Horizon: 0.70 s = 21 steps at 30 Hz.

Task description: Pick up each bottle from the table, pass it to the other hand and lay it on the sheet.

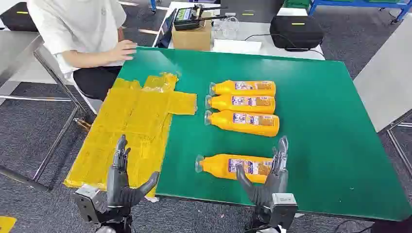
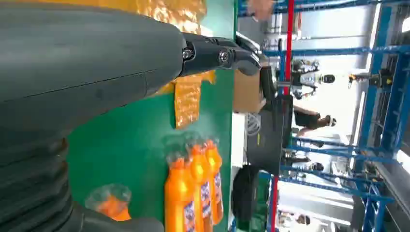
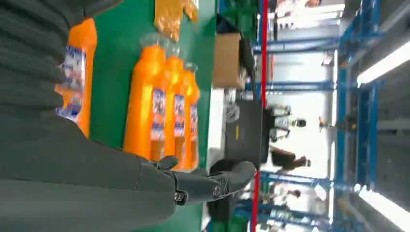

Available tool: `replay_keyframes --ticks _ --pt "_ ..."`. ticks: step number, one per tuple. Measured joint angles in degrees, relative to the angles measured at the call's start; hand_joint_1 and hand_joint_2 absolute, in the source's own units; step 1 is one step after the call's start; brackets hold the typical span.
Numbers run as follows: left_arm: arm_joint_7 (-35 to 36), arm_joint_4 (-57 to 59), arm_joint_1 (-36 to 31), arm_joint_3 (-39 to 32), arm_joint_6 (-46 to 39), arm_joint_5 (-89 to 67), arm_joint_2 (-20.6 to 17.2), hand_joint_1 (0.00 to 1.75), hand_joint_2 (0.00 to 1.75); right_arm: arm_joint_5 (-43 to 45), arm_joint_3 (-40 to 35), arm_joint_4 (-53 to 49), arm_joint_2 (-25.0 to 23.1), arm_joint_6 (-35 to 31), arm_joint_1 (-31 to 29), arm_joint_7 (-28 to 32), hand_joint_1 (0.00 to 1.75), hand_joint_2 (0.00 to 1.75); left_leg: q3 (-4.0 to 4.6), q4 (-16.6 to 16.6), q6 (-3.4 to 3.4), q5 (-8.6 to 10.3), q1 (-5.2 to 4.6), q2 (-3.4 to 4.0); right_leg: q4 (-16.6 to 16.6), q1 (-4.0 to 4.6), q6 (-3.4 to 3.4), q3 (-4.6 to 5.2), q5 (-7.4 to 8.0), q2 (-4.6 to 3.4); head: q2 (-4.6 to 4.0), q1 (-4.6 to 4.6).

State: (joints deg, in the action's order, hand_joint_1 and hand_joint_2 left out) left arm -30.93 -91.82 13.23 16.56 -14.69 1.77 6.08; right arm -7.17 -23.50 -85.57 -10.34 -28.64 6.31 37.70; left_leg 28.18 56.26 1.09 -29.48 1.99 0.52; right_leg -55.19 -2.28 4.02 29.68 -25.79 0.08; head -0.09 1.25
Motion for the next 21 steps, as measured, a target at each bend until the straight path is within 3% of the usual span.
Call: replay_keyframes --ticks 4,12,18,21 --pt "0.2 -1.5 1.7 -1.9 0.3 -1.3 0.0 0.0 1.75 -4.3 -1.0 1.6 -0.2 -6.8 -0.8 -0.8 0.0 1.75 0.0 0.0 0.0 0.0 -0.02 -0.01 0.0 -0.02 0.0 -0.03 0.0 -0.01 0.0 0.0" --pt "0.6 -2.1 1.8 -3.1 2.4 -4.1 0.1 0.0 1.75 -18.9 -3.2 4.1 1.2 -8.2 -1.6 -9.7 0.0 1.75 -0.05 0.0 0.0 0.0 -0.02 -0.02 0.0 -0.02 0.0 0.01 0.01 0.0 0.0 0.0" --pt "2.3 0.9 -2.4 -1.0 2.5 -4.8 0.3 0.0 1.75 -37.8 -2.1 6.1 5.3 -10.3 -2.1 -18.6 0.0 1.75 -0.07 0.0 0.0 0.0 -0.05 -0.02 0.0 -0.04 0.01 -0.05 0.02 -0.01 0.0 0.0" --pt "2.7 1.9 -3.7 -0.3 2.5 -5.1 0.3 0.0 1.75 -41.5 -1.4 8.0 6.5 -10.3 -2.7 -20.6 0.0 1.75 -0.07 0.0 0.0 0.0 -0.05 0.0 0.0 -0.03 0.02 -0.04 0.02 -0.02 0.0 0.02"
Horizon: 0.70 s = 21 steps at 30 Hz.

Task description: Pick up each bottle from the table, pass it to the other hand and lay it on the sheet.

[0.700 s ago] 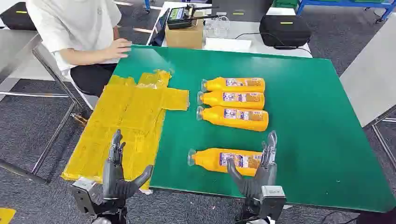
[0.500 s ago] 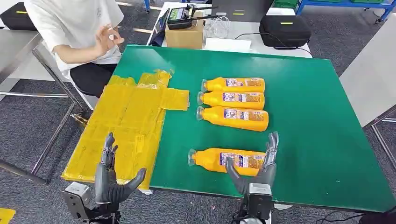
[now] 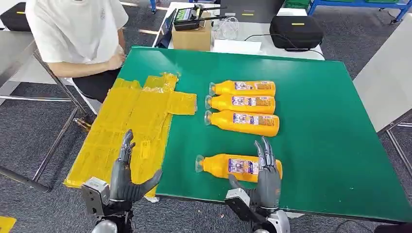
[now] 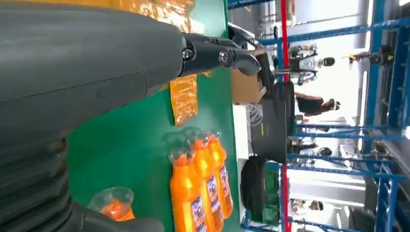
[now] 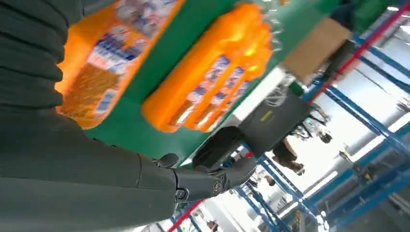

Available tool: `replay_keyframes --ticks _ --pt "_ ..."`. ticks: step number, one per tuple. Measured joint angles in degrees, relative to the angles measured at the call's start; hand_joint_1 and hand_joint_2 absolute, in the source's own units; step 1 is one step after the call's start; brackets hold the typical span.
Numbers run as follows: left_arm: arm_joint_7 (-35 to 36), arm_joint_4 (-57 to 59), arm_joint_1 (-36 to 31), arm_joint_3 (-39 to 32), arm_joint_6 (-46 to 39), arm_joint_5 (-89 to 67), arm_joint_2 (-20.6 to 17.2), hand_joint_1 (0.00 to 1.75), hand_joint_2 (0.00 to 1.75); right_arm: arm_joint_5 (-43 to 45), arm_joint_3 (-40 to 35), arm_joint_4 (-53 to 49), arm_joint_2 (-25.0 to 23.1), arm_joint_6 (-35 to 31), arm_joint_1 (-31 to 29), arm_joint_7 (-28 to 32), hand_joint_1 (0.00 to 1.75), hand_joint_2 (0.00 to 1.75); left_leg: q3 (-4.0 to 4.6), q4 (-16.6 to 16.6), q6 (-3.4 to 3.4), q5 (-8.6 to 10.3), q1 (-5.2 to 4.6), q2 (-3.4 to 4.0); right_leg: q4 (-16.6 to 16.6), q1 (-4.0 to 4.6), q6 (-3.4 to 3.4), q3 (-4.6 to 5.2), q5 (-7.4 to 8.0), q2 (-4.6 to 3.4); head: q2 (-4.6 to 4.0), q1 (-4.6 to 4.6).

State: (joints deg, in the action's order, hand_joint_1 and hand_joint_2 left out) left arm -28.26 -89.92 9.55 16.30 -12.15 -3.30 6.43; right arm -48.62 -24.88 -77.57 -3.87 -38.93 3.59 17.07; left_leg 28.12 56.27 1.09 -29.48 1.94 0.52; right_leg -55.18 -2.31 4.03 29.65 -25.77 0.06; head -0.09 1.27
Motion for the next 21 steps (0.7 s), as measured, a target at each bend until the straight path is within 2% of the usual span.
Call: replay_keyframes --ticks 6,21 --pt "0.0 0.8 -1.1 0.5 0.0 0.0 0.2 0.0 1.75 -6.0 1.2 4.5 1.7 1.4 -2.8 -3.9 0.0 1.75 0.01 0.0 0.0 0.0 0.02 0.01 0.0 0.01 0.0 0.02 0.0 -0.01 0.0 -0.02" --pt "0.9 1.7 -1.7 0.5 -0.5 0.0 0.7 0.0 1.75 -9.6 2.9 13.8 4.3 10.1 -8.1 -10.5 0.0 1.75 0.02 0.0 0.0 0.0 0.0 -0.01 0.0 0.0 0.0 0.01 0.0 0.0 0.0 0.0"
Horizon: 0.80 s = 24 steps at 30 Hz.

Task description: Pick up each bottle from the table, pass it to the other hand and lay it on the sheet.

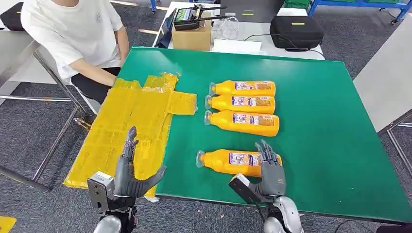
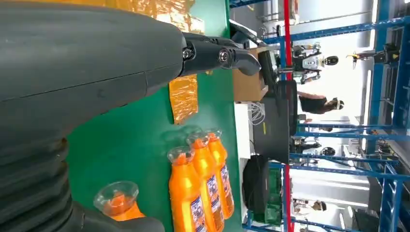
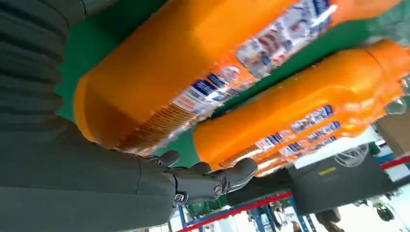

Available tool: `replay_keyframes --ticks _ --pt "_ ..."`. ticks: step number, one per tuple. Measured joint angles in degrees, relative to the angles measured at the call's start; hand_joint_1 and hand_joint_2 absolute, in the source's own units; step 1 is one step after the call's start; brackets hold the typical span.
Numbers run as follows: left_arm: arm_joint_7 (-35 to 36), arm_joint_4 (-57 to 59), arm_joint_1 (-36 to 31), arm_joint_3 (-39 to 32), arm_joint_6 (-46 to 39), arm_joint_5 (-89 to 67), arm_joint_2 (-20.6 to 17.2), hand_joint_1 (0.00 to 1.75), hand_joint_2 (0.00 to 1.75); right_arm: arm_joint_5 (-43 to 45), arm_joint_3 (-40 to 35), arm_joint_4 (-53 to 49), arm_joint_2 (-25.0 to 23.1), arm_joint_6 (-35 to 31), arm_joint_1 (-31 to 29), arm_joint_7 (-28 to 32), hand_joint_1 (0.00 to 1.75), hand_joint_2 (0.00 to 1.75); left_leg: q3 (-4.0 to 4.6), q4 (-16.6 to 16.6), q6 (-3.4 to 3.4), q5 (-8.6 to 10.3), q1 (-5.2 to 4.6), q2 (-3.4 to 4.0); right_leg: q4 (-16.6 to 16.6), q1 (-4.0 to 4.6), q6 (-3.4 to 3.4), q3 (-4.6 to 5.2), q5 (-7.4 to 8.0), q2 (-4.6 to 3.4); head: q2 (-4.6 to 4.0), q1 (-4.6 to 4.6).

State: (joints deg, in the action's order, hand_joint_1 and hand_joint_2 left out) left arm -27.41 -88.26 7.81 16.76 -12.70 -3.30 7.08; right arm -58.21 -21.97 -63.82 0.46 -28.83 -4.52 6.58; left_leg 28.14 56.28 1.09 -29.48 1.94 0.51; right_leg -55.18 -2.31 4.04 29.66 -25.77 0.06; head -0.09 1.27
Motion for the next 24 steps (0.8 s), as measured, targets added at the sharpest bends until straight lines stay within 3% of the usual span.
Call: replay_keyframes --ticks 8,17,24 --pt "0.1 0.0 0.0 0.0 -0.4 -0.3 0.1 0.0 1.75 -2.2 0.0 0.9 0.7 0.5 -0.8 -1.8 0.0 1.75 0.0 0.0 0.0 0.0 0.0 0.0 0.0 0.0 0.0 -0.01 0.0 0.0 0.0 0.0" --pt "1.3 -1.2 1.2 -0.1 -0.6 -1.4 0.2 0.0 1.75 -13.0 0.0 0.3 1.2 2.1 -1.2 -11.8 0.0 1.75 0.0 0.0 0.0 0.0 0.0 0.0 0.0 0.0 0.0 -0.01 0.0 0.0 0.0 0.0" --pt "4.8 -2.6 2.1 -0.3 5.6 4.7 1.1 0.0 1.75 -15.3 0.0 0.0 1.6 7.2 -2.2 -15.6 0.0 1.75 -0.01 0.0 0.0 0.0 0.0 0.0 0.0 0.0 0.0 -0.02 0.0 0.0 0.0 -0.02"
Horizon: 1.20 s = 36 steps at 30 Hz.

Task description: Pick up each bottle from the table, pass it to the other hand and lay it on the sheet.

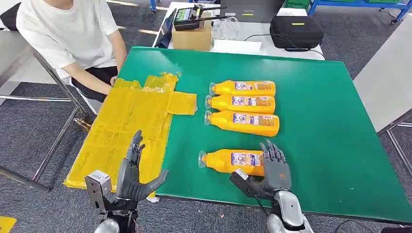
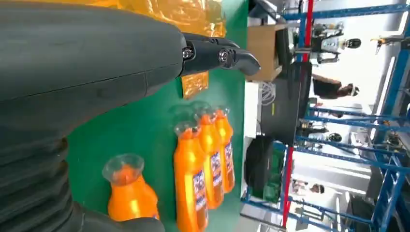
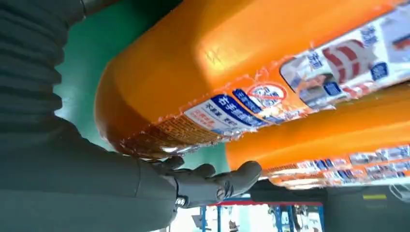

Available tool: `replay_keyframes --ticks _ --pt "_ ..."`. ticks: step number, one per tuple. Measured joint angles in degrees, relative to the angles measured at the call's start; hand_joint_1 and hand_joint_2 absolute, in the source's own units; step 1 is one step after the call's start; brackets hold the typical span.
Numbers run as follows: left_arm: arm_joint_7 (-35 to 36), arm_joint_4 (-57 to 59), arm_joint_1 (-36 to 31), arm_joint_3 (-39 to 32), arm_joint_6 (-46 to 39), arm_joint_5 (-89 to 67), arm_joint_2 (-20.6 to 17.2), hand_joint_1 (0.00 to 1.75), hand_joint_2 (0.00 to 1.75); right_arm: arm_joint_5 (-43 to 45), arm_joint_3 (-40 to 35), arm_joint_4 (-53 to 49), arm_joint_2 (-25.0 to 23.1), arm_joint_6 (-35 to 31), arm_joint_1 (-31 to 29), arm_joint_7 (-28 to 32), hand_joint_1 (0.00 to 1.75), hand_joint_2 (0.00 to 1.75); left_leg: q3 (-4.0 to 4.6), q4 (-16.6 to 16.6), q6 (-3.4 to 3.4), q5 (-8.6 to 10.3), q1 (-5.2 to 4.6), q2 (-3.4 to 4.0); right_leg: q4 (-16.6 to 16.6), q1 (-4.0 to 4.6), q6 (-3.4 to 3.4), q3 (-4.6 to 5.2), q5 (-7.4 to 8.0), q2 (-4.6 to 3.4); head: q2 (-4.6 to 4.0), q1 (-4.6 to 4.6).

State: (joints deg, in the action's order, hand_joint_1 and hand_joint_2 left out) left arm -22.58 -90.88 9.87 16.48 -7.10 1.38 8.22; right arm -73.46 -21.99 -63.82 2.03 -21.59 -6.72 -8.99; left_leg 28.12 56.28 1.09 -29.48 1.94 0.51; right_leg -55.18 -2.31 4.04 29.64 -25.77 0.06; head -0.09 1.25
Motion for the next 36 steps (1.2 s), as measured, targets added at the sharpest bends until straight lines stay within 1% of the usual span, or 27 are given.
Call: replay_keyframes --ticks 6,7,8,14,17,21,28,32,34,36 --pt "3.3 -0.4 0.0 -0.1 2.9 2.8 0.0 0.0 1.75 1.4 0.0 0.7 0.7 4.0 -1.9 -1.0 0.0 1.75 -0.08 0.0 0.0 0.0 0.0 0.01 0.0 0.0 0.0 -0.05 0.0 -0.02 0.0 0.0" --pt "3.9 -0.4 0.0 -0.1 3.8 3.9 0.0 0.0 1.75 2.1 -0.1 1.2 0.8 5.2 -2.5 -1.0 0.59 1.75 -0.09 0.0 0.0 0.0 0.0 0.02 0.0 0.0 0.0 -0.07 0.0 -0.02 0.0 0.02" --pt "4.2 -0.4 0.0 -0.1 4.4 4.8 0.0 0.0 1.75 2.9 -0.2 1.9 1.0 6.3 -3.2 -1.0 1.75 1.75 -0.11 0.0 0.0 0.0 0.0 0.02 0.0 0.0 0.0 -0.09 0.0 -0.02 0.0 0.0" --pt "5.5 -0.4 -0.9 -0.1 6.3 6.9 0.0 0.0 1.75 6.5 -1.4 8.1 1.8 11.5 -9.3 0.3 1.75 1.75 -0.46 0.0 0.0 0.0 0.0 0.06 0.0 0.0 0.0 -0.41 0.01 -0.04 0.0 0.0" --pt "5.7 -0.3 -1.6 0.0 6.7 7.5 0.0 0.0 1.75 7.5 -2.3 11.6 2.1 12.8 -12.6 1.0 1.75 1.75 -0.69 0.0 0.0 0.0 0.0 0.06 0.0 0.0 0.0 -0.57 0.01 -0.04 0.0 0.02" --pt "5.7 -0.3 -1.9 0.0 6.8 7.6 0.0 0.0 1.75 8.1 -3.3 14.5 2.3 14.1 -15.2 1.2 1.75 1.75 -0.79 0.0 0.0 0.0 0.0 0.13 0.0 0.01 0.0 -0.66 0.02 -0.07 0.0 0.0" --pt "6.0 -0.1 -2.9 0.4 7.2 7.7 -0.1 0.0 1.75 11.7 -4.5 19.9 2.5 16.9 -19.4 3.4 1.75 1.75 -1.15 0.0 -0.02 -0.03 0.01 0.33 0.0 0.01 -0.01 -0.85 0.03 -0.29 0.0 0.0" --pt "6.0 0.3 -3.3 0.6 7.3 8.0 -0.1 0.0 1.75 15.4 -4.6 22.8 2.6 17.4 -20.5 6.6 1.75 1.75 -1.29 0.0 -0.02 -0.03 0.01 0.33 0.1 0.01 -0.02 -0.93 0.04 -0.29 0.0 0.0" --pt "6.0 0.3 -3.4 0.8 7.3 8.4 -0.2 0.0 1.75 18.6 -4.5 23.3 2.6 17.5 -20.6 9.7 1.75 1.75 -1.41 0.0 -0.02 -0.03 0.01 0.33 0.1 0.02 -0.02 -0.94 0.03 -0.29 0.0 -0.02" --pt "5.4 0.5 -3.6 1.2 6.6 8.6 -0.3 0.0 1.75 24.7 -4.1 23.5 2.9 18.2 -20.4 15.4 1.75 1.75 -1.42 0.0 -0.01 -0.05 0.01 0.4 0.1 0.02 -0.02 -1.11 0.04 -0.4 0.0 0.0"
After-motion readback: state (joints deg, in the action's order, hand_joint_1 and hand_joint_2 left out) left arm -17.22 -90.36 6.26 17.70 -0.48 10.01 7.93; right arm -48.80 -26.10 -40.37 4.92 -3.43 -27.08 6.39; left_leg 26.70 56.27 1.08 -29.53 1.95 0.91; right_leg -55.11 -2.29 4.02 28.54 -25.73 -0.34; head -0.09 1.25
